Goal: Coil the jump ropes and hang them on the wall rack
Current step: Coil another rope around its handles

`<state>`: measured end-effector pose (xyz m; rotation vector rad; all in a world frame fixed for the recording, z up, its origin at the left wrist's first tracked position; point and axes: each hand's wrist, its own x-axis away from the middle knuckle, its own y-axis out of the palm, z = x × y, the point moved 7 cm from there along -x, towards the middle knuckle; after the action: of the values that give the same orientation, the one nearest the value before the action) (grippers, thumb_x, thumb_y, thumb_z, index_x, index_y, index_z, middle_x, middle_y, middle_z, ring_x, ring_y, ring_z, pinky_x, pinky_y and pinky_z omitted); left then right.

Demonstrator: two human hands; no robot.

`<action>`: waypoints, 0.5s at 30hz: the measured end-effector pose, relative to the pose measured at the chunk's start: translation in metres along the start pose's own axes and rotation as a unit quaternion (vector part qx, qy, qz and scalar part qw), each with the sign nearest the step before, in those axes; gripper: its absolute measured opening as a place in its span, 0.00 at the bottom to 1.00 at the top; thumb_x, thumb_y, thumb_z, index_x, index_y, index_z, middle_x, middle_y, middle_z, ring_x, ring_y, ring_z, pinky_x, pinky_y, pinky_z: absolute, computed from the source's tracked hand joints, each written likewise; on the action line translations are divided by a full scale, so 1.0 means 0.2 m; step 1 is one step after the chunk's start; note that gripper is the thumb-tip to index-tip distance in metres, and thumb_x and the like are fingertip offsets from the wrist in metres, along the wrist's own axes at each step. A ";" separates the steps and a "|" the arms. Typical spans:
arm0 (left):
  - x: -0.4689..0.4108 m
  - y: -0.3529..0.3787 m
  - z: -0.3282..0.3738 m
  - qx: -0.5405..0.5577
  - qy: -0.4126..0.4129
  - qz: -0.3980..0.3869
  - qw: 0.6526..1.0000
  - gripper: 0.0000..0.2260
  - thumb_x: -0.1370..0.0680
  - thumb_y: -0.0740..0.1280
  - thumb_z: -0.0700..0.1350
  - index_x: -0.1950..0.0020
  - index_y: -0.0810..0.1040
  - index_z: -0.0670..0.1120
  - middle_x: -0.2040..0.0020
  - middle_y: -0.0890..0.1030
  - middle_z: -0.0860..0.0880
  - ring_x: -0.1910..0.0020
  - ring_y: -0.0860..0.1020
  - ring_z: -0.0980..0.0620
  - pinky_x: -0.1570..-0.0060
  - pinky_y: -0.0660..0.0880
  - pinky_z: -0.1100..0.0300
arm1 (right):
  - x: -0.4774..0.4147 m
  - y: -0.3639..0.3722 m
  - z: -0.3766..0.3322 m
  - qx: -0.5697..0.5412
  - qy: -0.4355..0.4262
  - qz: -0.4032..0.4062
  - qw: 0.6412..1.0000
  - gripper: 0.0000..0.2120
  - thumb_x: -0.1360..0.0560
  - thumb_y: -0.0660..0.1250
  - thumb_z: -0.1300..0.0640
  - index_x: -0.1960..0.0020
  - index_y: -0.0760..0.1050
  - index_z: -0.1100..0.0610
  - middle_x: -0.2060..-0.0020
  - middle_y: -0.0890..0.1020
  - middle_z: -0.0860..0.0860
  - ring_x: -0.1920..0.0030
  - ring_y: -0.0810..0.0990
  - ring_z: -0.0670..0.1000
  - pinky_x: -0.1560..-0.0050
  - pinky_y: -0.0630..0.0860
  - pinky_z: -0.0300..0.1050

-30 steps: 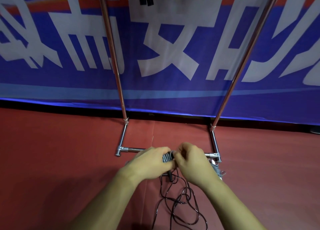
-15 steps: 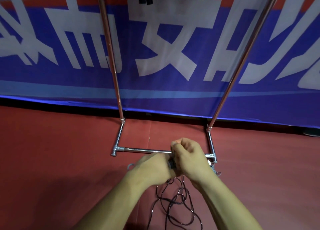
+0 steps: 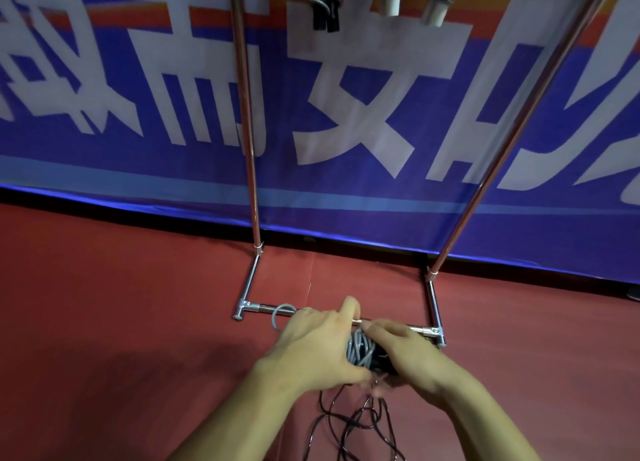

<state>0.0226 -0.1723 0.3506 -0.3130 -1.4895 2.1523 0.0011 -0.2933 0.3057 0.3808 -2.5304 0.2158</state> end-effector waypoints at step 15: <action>0.04 -0.31 0.06 0.227 -0.049 0.254 0.939 0.38 0.24 0.68 0.47 0.19 0.53 0.60 0.19 0.52 0.60 0.21 0.50 0.63 0.23 0.50 0.63 | 0.16 -0.10 -0.30 -0.139 -0.219 0.152 0.954 0.19 0.22 0.59 0.44 0.38 0.78 0.51 0.58 0.84 0.52 0.64 0.79 0.52 0.61 0.78 0.43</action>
<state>0.0273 -0.1601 0.4132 -0.4640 -0.9752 2.8785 0.0122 -0.3052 0.3737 -0.0894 -2.9956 -0.1294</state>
